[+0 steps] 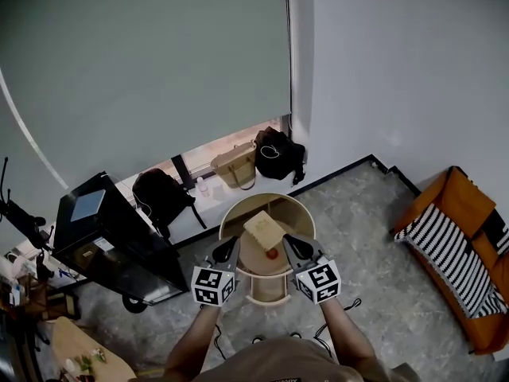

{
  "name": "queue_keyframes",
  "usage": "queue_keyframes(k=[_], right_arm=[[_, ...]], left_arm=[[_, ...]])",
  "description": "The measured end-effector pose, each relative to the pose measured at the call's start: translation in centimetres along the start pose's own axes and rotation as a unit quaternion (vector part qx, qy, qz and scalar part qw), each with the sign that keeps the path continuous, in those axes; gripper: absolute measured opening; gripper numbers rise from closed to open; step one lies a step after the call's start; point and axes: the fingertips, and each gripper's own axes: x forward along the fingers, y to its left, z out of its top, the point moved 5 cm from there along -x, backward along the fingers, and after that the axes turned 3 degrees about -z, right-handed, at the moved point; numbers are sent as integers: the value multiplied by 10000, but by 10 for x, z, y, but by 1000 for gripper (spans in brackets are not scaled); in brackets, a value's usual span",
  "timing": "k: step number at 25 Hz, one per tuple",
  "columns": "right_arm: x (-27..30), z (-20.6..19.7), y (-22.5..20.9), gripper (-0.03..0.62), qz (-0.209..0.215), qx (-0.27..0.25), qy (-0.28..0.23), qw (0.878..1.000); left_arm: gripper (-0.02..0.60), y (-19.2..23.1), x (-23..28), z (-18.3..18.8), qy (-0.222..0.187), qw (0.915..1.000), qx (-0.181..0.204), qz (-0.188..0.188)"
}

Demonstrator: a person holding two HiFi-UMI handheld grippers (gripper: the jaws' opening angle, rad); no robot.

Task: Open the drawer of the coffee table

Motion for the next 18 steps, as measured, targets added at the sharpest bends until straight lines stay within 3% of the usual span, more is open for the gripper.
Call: queue_keyframes(k=[18], right_arm=[[-7, -7, 9, 6, 70, 108, -67, 9999]], left_arm=[[6, -10, -15, -4, -10, 9999, 77, 74]])
